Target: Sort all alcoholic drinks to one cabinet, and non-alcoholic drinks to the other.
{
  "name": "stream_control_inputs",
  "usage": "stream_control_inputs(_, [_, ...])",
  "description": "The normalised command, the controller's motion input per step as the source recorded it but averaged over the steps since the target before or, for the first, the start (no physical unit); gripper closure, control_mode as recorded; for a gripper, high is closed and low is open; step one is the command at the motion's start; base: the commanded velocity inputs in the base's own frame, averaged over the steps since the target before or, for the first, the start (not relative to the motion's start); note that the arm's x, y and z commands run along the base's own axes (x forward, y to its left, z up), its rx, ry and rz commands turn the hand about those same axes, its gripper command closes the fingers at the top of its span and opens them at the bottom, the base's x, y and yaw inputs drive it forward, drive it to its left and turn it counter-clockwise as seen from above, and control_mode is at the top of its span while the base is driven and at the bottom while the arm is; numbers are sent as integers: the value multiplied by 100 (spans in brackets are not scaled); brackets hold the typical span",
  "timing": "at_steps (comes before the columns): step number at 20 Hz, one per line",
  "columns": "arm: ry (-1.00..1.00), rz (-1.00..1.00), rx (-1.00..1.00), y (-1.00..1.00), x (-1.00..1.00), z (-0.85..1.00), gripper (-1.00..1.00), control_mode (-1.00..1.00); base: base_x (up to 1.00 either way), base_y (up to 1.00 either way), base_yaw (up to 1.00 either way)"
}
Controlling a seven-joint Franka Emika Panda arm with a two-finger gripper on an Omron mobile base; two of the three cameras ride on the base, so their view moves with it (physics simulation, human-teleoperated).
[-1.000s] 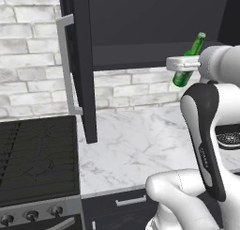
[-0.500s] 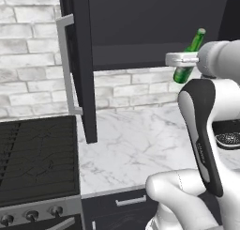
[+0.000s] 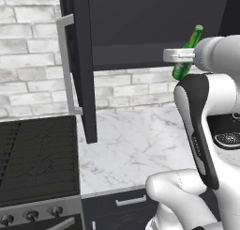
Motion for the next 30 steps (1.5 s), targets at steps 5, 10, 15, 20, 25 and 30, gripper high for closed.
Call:
stream_control_inputs(5, [0, -1, 0, 0, 21, 0, 100, -100, 0, 0, 0])
stream_control_inputs(10, [0, 0, 0, 0, 22, 0, 100, -100, 0, 0, 0])
stream_control_inputs(15, [0, 0, 0, 0, 20, 0, 100, -100, 0, 0, 0])
stream_control_inputs(20, [0, 0, 0, 0, 20, 0, 100, -100, 0, 0, 0])
stream_control_inputs(25, [0, 0, 0, 0, 22, 0, 100, -100, 0, 0, 0])
stream_control_inputs(30, [0, 0, 0, 0, 23, 0, 100, -100, 0, 0, 0])
